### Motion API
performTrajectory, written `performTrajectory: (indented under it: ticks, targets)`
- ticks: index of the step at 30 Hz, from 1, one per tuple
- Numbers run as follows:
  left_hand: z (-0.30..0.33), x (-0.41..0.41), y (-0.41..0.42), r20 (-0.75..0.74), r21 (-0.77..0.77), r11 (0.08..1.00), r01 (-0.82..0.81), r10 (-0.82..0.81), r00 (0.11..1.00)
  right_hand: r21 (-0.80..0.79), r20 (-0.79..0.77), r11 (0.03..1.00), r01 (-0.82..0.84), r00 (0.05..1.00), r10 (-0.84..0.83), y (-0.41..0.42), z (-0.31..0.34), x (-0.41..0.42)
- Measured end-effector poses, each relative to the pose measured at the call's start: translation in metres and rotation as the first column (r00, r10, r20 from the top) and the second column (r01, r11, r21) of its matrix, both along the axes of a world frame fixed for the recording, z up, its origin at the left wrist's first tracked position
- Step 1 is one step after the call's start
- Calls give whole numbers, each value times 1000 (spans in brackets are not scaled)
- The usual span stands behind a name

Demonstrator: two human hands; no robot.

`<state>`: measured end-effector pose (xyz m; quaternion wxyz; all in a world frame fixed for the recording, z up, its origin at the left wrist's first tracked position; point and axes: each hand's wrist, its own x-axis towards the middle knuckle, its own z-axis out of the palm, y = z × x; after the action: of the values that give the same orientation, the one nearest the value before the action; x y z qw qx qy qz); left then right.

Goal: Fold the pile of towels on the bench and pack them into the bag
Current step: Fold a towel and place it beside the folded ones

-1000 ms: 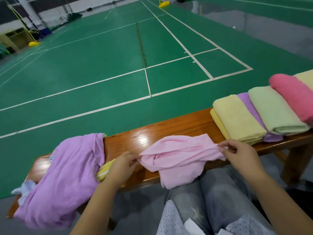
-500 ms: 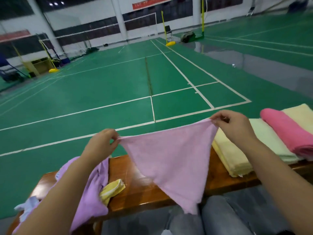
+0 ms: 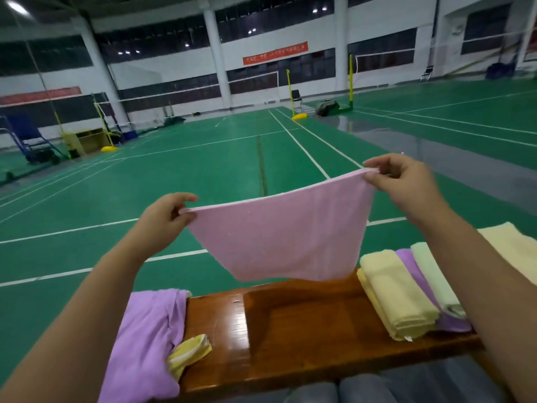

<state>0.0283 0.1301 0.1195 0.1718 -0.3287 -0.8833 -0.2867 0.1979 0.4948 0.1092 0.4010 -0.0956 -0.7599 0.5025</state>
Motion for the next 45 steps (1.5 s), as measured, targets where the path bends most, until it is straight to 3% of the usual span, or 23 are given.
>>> performTrajectory:
  ticks: [2,4,6,8,13,17,20,22,25,29,37,45]
  targets:
    - [-3,4,-3,102,107,994,31,-42,994,-97,-17,994,-40,999,39,1,-1,4]
    - [-2,8,-8,265,357,932,61,-164,950,-192,-73,974,-120,991,108,-2,3,11]
    - [1,14,-11,336,604,792,88,-353,873,-265,-147,936,-230,970,196,-4,11,21]
    - [5,21,-11,348,752,656,69,-484,803,-319,-222,881,-349,931,288,-5,18,29]
    - [4,36,-1,387,854,516,-63,-550,740,-450,-314,712,-539,842,439,4,15,26]
    - [-26,24,18,546,819,487,-304,-496,675,-676,-104,646,-355,914,393,0,-11,4]
    - [-63,16,32,689,719,489,-494,-411,597,-775,-17,599,-202,954,300,-14,-33,-12]
    - [-81,21,42,713,694,489,-529,-362,600,-741,64,661,-118,968,245,-29,-47,-18]
    - [-91,42,63,684,699,535,-474,-308,661,-603,125,794,-82,973,195,-61,-62,-21]
    - [-93,74,90,656,705,602,-375,-352,668,-450,109,889,-84,983,148,-105,-74,-15]
    - [-92,116,100,644,694,667,-272,-406,648,-274,163,957,-94,976,143,-144,-80,9]
    - [-93,129,101,606,593,793,-136,-329,724,-216,168,974,-74,980,111,-146,-85,12]
